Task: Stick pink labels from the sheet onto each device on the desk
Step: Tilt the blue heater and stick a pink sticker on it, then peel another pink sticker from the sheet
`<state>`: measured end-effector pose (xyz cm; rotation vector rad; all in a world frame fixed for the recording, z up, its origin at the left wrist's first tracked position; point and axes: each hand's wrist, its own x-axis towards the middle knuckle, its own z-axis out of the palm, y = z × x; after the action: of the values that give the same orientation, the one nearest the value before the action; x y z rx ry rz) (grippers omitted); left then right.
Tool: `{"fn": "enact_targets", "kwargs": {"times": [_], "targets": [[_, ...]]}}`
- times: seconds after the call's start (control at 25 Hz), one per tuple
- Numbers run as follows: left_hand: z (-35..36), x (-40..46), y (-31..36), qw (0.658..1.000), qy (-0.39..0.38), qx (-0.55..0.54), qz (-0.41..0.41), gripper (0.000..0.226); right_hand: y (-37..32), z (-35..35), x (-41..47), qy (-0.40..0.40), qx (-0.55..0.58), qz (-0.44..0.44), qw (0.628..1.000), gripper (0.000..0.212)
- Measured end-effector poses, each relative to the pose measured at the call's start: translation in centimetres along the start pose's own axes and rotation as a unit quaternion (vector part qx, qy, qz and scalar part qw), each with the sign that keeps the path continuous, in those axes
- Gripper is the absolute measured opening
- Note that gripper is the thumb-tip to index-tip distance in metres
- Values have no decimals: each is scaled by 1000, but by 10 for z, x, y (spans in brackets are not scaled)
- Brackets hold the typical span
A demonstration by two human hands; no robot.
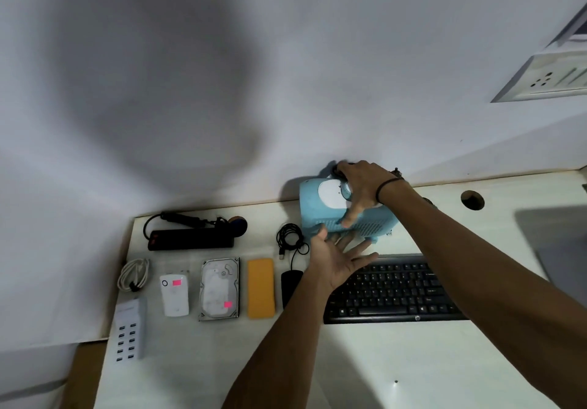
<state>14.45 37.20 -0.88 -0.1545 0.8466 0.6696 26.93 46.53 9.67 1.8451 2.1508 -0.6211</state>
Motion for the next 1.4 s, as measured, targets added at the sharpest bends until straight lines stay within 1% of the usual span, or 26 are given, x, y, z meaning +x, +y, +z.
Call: {"fn": "enact_targets", "kwargs": {"times": [0.04, 0.12, 0.16, 0.28, 0.32, 0.4, 0.48, 0.6, 0.72, 0.8, 0.88, 1.0, 1.08, 1.16, 1.24, 1.32, 1.4], "targets": [[-3, -1, 2, 1000, 7, 14, 4, 65, 1, 2, -1, 14, 24, -7, 1000, 105], [-10, -6, 8, 999, 19, 39, 12, 66, 2, -2, -5, 87, 72, -31, 993, 69], [-12, -8, 11, 998, 26, 47, 15, 66, 4, -8, -6, 132, 84, -38, 987, 57], [-23, -22, 15, 997, 44, 62, 27, 63, 8, -18, -11, 226, 81, -14, 971, 51], [-27, -25, 16, 995, 50, 77, 33, 60, 6, -13, -16, 250, 96, -7, 963, 45], [-34, -30, 16, 991, 65, 110, 37, 55, -10, 13, -28, 284, 150, -19, 947, 32], [-40, -36, 14, 988, 81, 125, 41, 51, -33, 53, -43, 296, 190, -37, 935, 27], [-50, -53, 7, 984, 85, 148, 51, 47, -65, 104, -68, 272, 233, -29, 933, 15], [-73, -73, -4, 975, 97, 191, 59, 38, -89, 146, -94, 245, 307, 5, 920, 7], [-99, -87, -11, 967, 126, 214, 53, 40, -102, 177, -109, 202, 356, 43, 911, 5], [-131, -104, -21, 951, 185, 243, 43, 40, -111, 216, -122, 117, 388, 105, 908, 10], [-182, -130, -42, 908, 276, 315, 14, 33, -123, 279, -145, -46, 381, 198, 902, 34], [-207, -141, -60, 885, 307, 351, -14, 30, -132, 310, -161, -106, 367, 228, 896, 48], [-221, -147, -79, 877, 311, 365, -34, 27, -140, 328, -174, -117, 369, 242, 890, 55], [-227, -148, -92, 885, 295, 359, -45, 26, -148, 338, -181, -109, 377, 257, 883, 57], [-230, -145, -99, 894, 273, 352, -42, 28, -154, 344, -182, -108, 384, 275, 875, 53], [-232, -144, -100, 902, 251, 349, -39, 30, -157, 346, -180, -120, 372, 276, 878, 40]]}}
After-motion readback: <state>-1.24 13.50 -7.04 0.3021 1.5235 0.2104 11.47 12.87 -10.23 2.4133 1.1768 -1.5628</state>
